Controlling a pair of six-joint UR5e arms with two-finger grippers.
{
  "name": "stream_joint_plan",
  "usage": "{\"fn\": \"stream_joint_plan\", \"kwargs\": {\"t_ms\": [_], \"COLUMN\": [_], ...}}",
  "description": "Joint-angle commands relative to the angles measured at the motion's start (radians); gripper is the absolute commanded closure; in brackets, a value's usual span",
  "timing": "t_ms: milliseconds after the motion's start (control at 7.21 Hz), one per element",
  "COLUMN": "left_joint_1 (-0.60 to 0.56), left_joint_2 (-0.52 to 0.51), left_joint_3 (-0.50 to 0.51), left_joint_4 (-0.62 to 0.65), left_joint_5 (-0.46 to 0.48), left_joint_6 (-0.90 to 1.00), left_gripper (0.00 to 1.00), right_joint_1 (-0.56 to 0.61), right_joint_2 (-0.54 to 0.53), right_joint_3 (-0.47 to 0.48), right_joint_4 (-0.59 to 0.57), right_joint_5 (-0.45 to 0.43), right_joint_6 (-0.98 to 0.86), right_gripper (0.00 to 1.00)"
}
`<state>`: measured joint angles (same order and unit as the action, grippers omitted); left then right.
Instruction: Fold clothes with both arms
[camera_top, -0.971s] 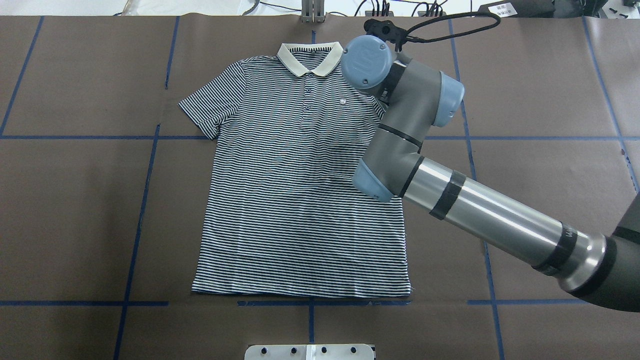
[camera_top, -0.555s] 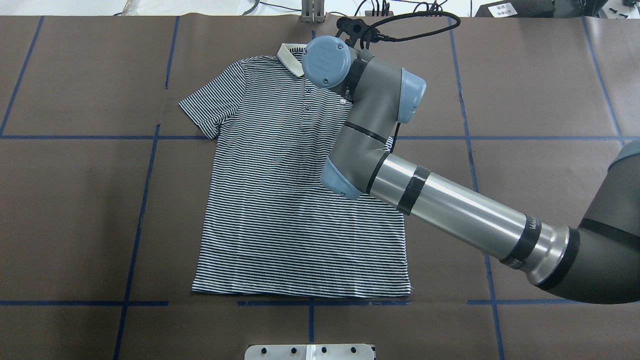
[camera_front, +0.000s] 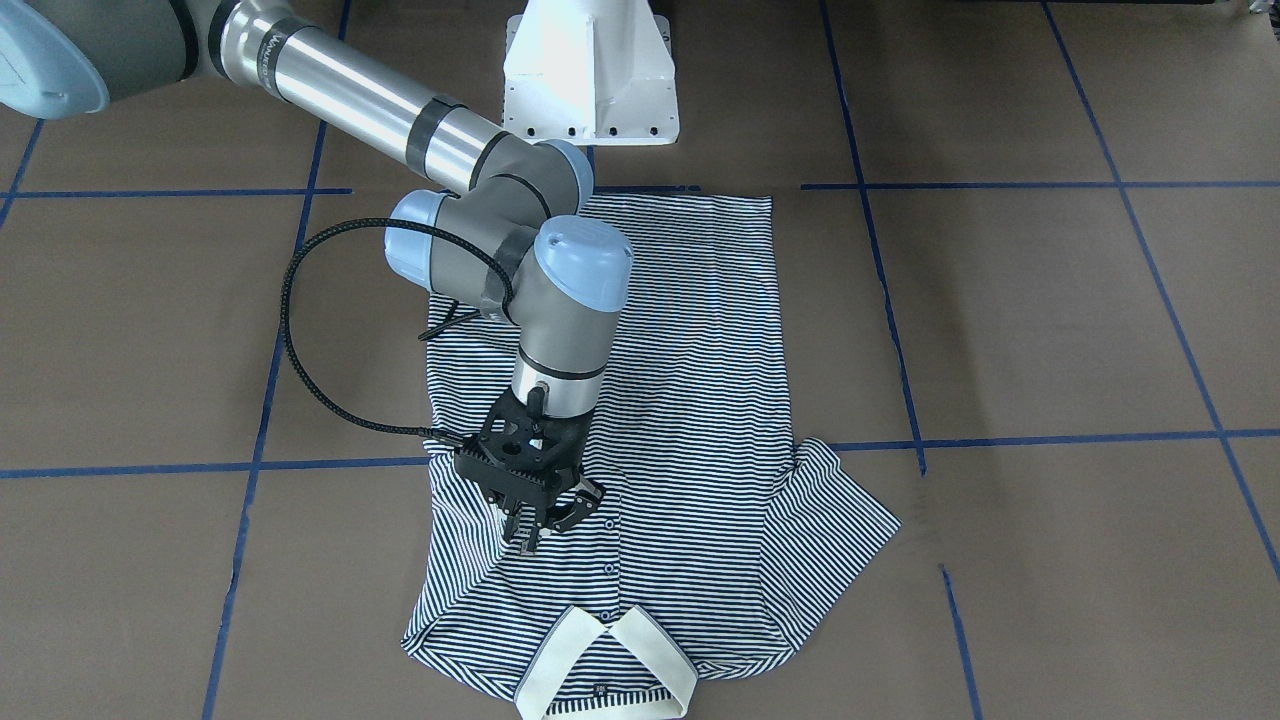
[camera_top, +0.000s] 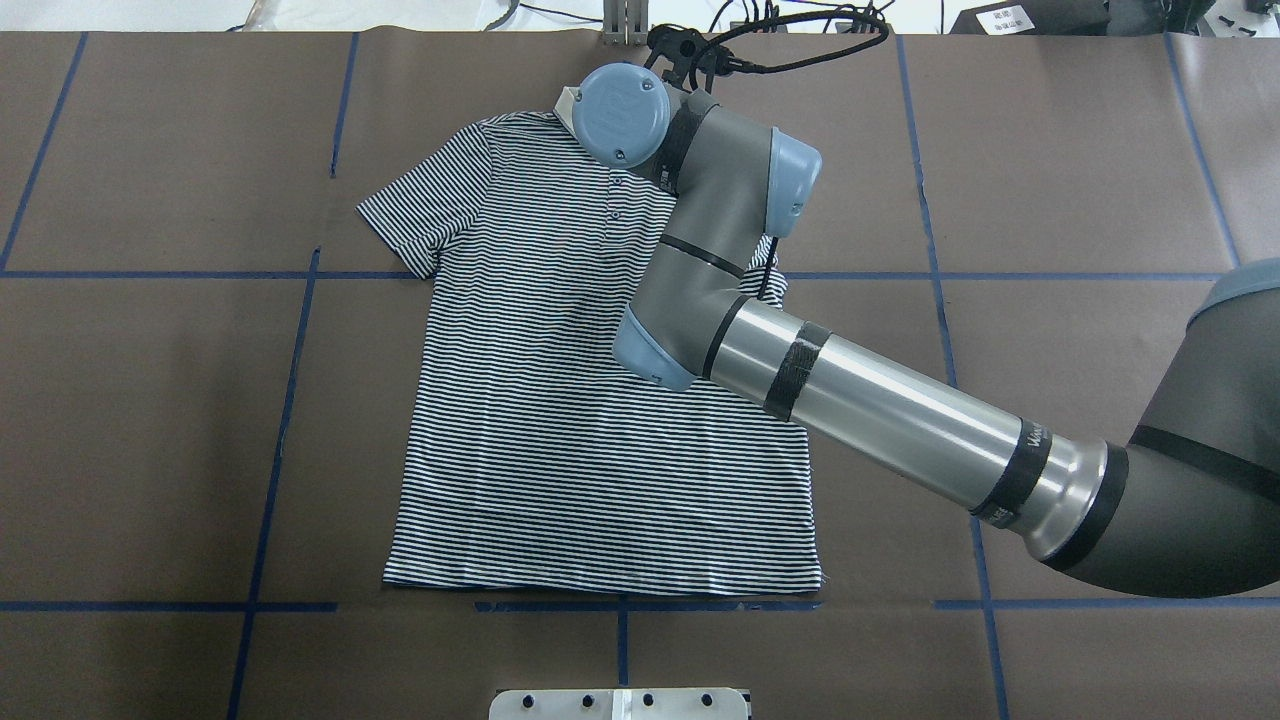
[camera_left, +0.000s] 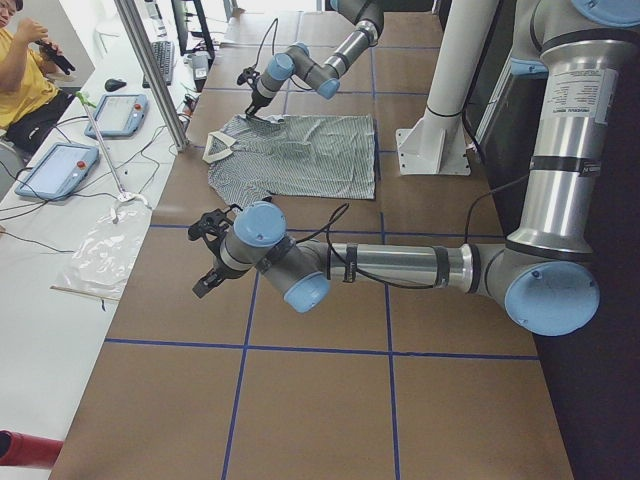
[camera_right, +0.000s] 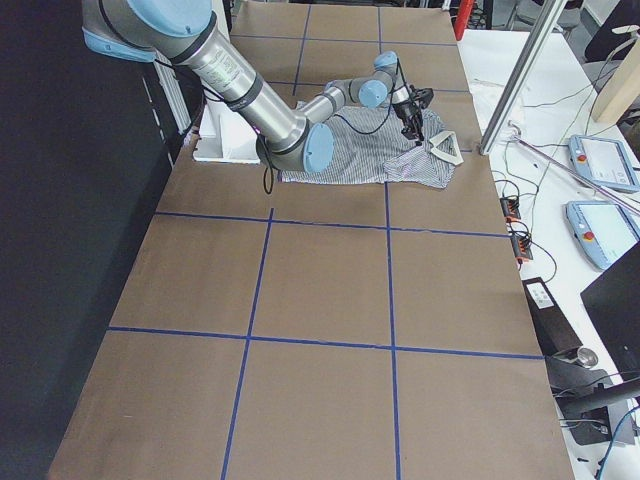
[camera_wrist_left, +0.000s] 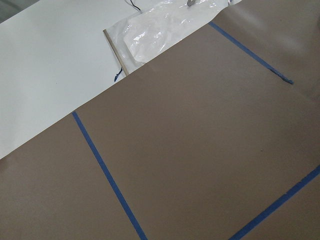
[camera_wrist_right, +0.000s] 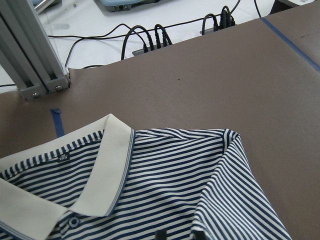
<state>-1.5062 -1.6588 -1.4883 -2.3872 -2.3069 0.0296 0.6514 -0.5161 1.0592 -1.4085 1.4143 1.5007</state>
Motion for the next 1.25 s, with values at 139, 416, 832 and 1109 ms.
{"fn": "stream_joint_plan", "kwargs": {"t_ms": [139, 416, 832, 1109], "left_joint_1": [0.030, 0.156, 0.338, 0.484], "left_joint_2": [-0.036, -0.161, -0.271, -0.323], "left_joint_3": [-0.006, 0.096, 0.122, 0.129], "left_joint_4": [-0.064, -0.053, -0.061, -0.052], "left_joint_5": [0.003, 0.009, 0.136, 0.313], "left_joint_6": [-0.004, -0.133, -0.655, -0.863], "left_gripper": [0.00, 0.00, 0.32, 0.41], "right_joint_1": [0.033, 0.097, 0.259, 0.391], "right_joint_2": [0.011, -0.042, -0.317, -0.482], "right_joint_3": [0.018, 0.098, 0.383, 0.456], "right_joint_4": [-0.027, -0.052, -0.038, 0.049], "right_joint_5": [0.118, 0.234, 0.464, 0.656], "right_joint_6": [-0.144, -0.294, -0.630, -0.822], "right_gripper": [0.00, 0.00, 0.00, 0.00]}}
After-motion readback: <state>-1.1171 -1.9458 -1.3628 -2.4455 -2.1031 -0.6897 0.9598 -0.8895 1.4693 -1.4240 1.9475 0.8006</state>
